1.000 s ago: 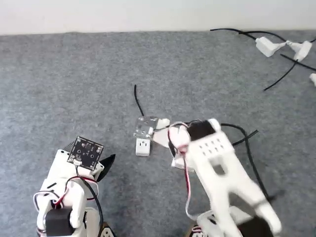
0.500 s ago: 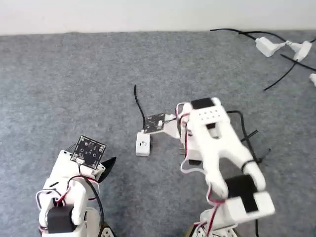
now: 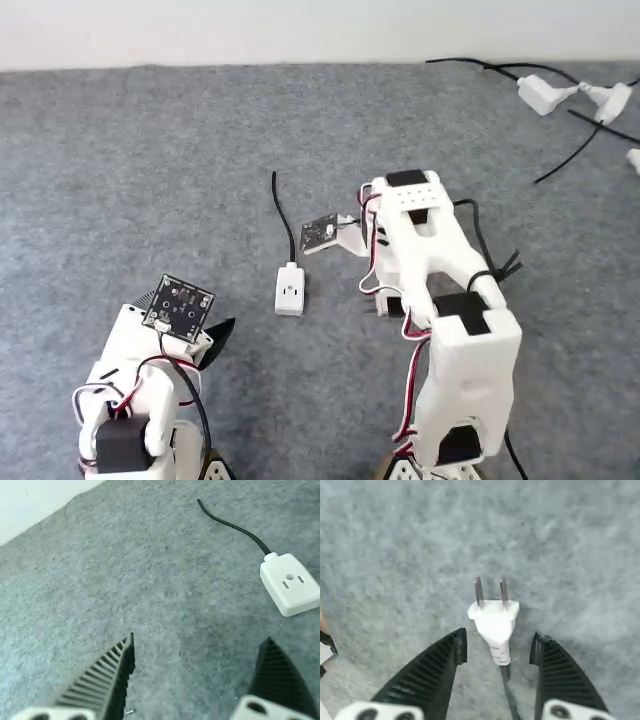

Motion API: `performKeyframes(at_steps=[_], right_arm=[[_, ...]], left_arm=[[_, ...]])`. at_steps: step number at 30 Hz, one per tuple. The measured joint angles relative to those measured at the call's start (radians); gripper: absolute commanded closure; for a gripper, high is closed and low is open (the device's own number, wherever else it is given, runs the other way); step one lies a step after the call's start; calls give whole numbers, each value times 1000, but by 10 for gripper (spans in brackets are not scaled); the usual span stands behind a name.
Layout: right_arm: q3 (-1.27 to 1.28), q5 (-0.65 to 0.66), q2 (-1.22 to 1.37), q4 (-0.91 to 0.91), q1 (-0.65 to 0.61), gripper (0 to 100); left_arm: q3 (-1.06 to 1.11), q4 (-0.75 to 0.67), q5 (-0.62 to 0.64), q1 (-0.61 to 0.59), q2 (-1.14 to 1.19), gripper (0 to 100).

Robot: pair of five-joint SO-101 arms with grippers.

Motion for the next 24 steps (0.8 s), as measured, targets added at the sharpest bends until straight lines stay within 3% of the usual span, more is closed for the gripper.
performKeyframes(at_steps=[18, 24], right_arm=[[-84, 64, 57, 103, 41, 757], [-84, -12, 57, 103, 34, 757]], left_arm=[[20, 0, -5, 2, 0, 627], [20, 0, -8, 0, 0, 627]])
